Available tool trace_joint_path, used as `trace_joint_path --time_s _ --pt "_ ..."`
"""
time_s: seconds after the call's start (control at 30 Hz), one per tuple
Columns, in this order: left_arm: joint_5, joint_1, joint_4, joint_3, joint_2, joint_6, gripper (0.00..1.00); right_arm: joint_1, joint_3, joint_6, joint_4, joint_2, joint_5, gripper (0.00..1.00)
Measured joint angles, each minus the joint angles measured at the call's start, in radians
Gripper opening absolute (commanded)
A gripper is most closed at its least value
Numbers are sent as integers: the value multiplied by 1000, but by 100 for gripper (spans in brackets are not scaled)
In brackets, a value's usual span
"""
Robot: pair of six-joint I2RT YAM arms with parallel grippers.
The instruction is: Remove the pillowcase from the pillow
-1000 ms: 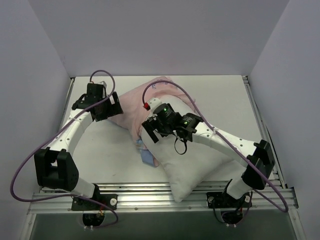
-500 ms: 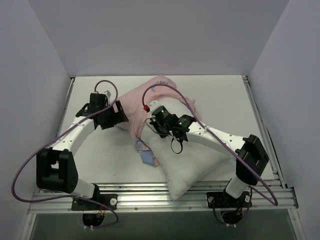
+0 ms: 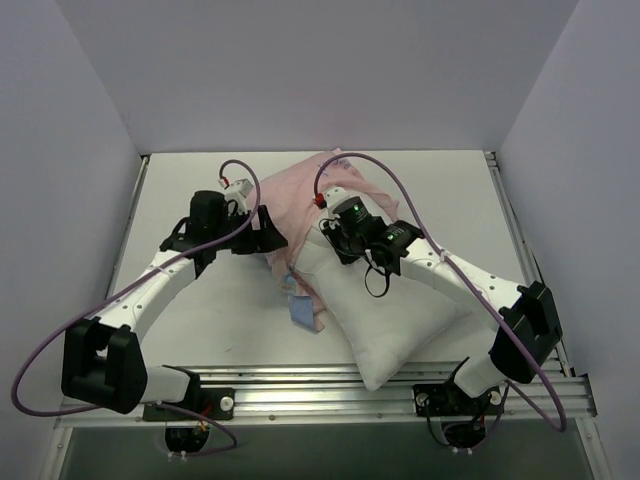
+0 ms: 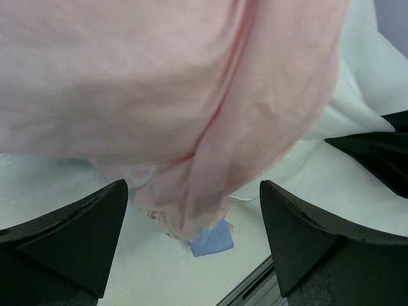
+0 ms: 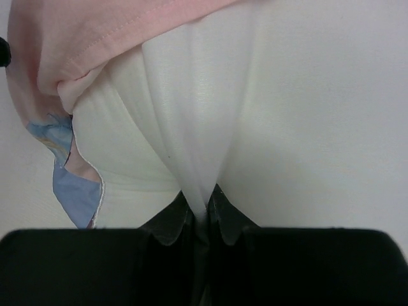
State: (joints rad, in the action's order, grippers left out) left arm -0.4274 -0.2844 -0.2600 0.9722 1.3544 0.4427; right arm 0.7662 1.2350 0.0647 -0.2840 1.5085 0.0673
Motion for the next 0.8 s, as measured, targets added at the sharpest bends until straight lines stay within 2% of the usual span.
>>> trace_joint_path --time_s 0.17,0.27,0.37,0.4,0.5,0.67,0.8 --pt "5 -75 20 3 2 -47 88 -6 0 -14 -2 -2 -22 0" --pt "38 -128 18 18 33 -71 78 -8 0 -17 -5 -5 -30 0" --pt "103 -157 17 25 64 -81 50 -8 0 -21 -14 -15 -38 0" --pt "132 -159 16 27 72 -81 29 -9 0 -23 -19 -21 -43 0" --pt "249 -160 2 43 90 -71 3 -13 0 -34 -36 -47 -75 0" --pt "516 -147 -45 94 101 -2 2 -30 0 -51 -97 -135 -131 0" --pt "607 -86 -53 102 101 93 3 -55 3 -66 -161 -251 -212 0"
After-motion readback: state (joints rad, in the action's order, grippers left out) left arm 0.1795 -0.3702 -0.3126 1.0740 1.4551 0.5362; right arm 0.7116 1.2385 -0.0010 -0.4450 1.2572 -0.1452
